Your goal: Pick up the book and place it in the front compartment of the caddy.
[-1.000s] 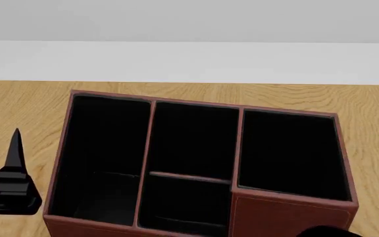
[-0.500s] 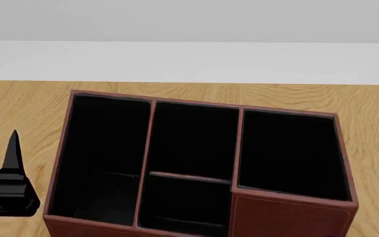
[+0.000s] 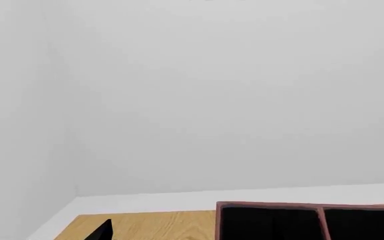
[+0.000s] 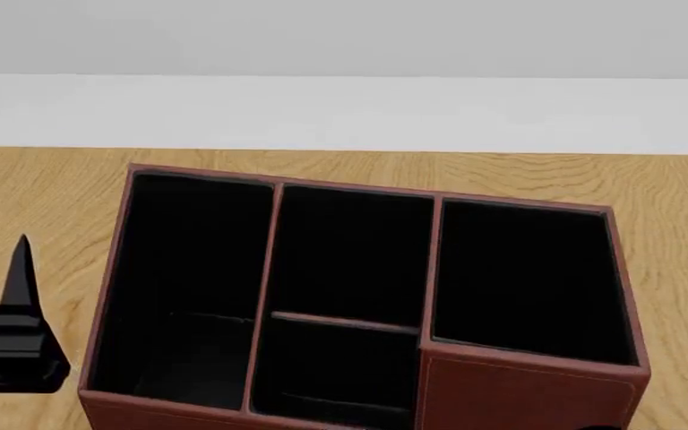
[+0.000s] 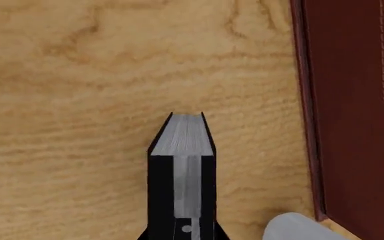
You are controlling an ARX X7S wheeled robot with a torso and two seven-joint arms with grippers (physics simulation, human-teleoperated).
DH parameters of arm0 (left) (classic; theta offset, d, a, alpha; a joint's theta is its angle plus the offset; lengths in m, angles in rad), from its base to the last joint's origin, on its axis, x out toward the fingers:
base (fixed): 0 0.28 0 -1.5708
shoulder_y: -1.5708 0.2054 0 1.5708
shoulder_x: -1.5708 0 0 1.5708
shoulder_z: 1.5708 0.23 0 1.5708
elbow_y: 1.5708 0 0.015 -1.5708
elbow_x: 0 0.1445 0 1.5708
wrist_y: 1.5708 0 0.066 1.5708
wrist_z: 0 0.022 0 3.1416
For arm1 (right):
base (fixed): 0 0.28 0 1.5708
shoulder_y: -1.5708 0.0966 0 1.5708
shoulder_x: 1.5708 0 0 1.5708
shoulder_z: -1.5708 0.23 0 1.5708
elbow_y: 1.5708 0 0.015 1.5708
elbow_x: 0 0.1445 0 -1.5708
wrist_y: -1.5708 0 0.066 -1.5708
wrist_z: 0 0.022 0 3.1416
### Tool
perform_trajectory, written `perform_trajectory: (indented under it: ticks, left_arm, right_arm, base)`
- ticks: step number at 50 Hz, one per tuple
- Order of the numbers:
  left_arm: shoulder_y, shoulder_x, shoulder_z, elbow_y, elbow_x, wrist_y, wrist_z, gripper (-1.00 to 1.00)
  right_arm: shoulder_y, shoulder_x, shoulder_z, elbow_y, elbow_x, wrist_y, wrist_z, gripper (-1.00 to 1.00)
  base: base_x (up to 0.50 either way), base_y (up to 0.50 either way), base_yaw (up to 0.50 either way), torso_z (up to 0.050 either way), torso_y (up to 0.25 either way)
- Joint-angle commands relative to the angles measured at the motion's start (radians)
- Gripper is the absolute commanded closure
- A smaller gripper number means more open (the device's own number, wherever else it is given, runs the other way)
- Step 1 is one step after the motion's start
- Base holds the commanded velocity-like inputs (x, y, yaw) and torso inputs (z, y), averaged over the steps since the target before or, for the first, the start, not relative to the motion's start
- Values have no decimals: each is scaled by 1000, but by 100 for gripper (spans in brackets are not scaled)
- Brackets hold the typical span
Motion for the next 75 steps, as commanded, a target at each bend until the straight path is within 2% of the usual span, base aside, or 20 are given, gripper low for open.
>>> perform_trajectory:
  ticks: [1, 18, 41, 56, 75]
  left_arm:
    - [-8, -1, -7, 6, -14, -7, -5, -100]
    - [-12, -5, -8, 1, -28, 1, -8, -100]
    - [17, -15, -11, -15, -31, 42, -11, -100]
    - [17, -16, -12, -12, -43, 41, -19, -100]
    - [19, -23, -16, -20, -52, 50, -27, -100]
  right_arm:
    - [153, -11, -16, -39, 96, -49, 86, 100]
    - [431, -40, -104, -82, 340, -126, 219, 100]
    - [676, -121, -88, 42, 456, -21, 152, 100]
    - [754, -155, -23, 140, 428, 72, 82, 100]
    - [918, -182, -23, 181, -125, 88, -562, 100]
  base:
    - [0, 0, 0, 0, 0]
    - [0, 0, 0, 0, 0]
    - [0, 0, 0, 0, 0]
    - [0, 0, 0, 0, 1]
    - [0, 0, 0, 0, 1]
